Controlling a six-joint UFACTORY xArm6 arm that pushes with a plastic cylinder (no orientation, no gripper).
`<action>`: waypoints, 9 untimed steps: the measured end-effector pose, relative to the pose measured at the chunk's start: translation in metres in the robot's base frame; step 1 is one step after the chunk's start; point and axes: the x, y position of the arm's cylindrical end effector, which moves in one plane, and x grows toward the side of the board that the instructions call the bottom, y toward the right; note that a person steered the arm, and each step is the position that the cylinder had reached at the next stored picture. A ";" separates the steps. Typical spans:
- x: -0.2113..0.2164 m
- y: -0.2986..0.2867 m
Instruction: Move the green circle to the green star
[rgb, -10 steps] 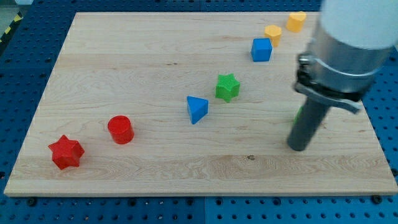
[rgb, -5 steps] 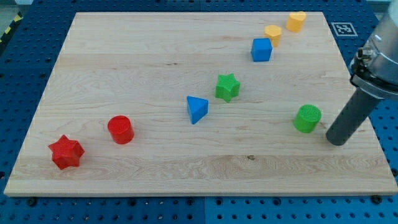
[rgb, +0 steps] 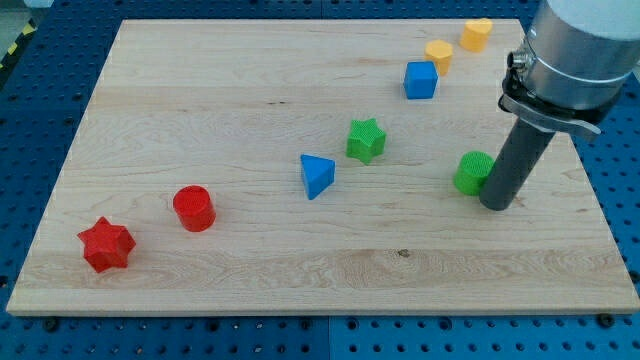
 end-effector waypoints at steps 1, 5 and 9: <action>-0.012 -0.001; -0.074 -0.027; -0.117 -0.034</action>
